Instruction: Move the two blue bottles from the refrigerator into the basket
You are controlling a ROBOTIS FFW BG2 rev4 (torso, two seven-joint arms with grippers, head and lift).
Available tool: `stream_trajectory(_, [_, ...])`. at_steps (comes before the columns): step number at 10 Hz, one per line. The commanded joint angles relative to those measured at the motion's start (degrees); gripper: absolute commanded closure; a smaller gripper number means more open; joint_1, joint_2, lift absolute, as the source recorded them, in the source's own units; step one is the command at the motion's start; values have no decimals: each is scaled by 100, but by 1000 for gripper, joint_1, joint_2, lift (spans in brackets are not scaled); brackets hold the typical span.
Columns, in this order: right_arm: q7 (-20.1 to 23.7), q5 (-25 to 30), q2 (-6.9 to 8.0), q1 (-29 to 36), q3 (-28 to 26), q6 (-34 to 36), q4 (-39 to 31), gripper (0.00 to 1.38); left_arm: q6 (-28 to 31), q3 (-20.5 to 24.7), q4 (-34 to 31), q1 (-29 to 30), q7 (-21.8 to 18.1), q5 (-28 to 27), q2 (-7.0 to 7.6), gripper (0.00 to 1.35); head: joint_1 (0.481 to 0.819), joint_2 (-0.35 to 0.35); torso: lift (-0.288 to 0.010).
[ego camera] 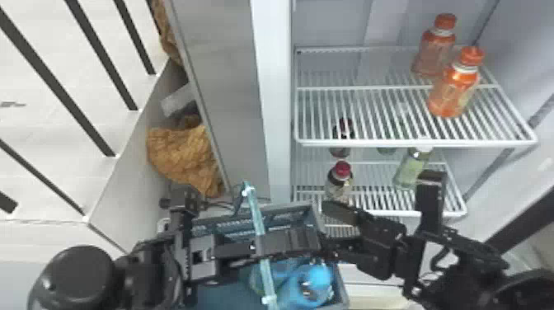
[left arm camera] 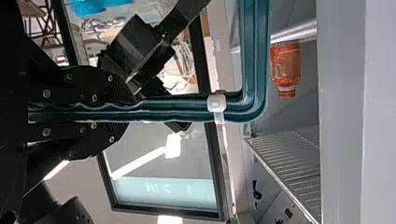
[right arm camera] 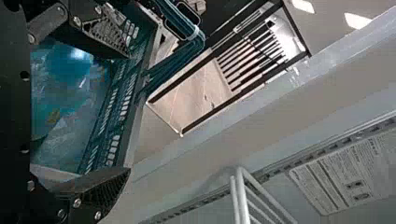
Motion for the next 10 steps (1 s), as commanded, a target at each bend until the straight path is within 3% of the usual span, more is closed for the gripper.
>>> stream_trajectory(1, [1, 40, 18, 141, -155, -62, -119, 186, 0, 0, 2, 10, 6, -1, 0, 1202, 695, 36, -10])
stream_trajectory(6, [27, 223, 89, 1139, -909, -1440, -471, 186, 0, 103, 2, 94, 6, -12, -9, 1202, 695, -57, -10])
stream_trajectory(8, [89, 268, 106, 1407, -1035, -2466, -274, 188, 0, 171, 2, 122, 15, -35, -26, 1202, 695, -94, -10])
stream_trajectory(10, [71, 348, 221, 1829, -1320, -3324, -147, 185, 0, 194, 2, 150, 33, -35, -44, 1202, 695, -135, -10])
